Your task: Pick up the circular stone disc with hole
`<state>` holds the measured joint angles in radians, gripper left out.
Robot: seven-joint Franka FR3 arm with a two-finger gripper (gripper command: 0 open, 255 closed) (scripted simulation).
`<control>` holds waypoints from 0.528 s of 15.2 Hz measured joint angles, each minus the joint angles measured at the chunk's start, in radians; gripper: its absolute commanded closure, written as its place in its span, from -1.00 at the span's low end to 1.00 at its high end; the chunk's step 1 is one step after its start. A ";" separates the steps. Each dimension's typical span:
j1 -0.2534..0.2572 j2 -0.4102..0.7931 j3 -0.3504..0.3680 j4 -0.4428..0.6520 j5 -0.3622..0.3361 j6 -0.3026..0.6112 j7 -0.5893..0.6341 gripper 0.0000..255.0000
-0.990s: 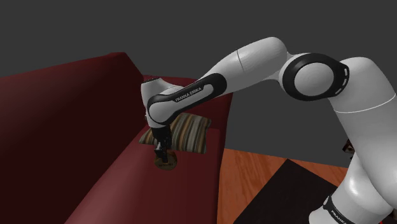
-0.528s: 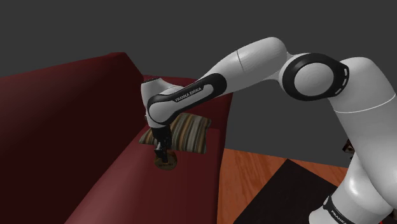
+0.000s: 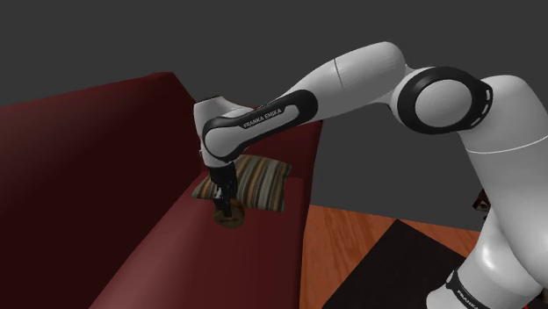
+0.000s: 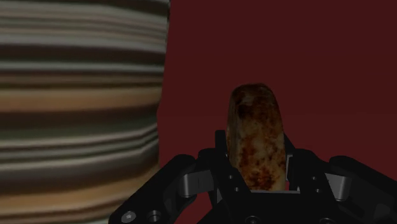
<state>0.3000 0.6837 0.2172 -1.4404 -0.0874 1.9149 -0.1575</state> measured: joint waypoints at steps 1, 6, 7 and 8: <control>0.000 -0.005 0.001 0.008 0.001 -0.013 0.000 1.00; -0.002 -0.035 0.004 0.025 0.006 -0.060 -0.001 1.00; -0.002 -0.043 0.005 0.028 0.008 -0.070 -0.001 1.00; -0.001 -0.044 0.006 0.039 0.008 -0.082 0.000 1.00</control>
<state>0.2989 0.6395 0.2231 -1.4016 -0.0792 1.8327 -0.1580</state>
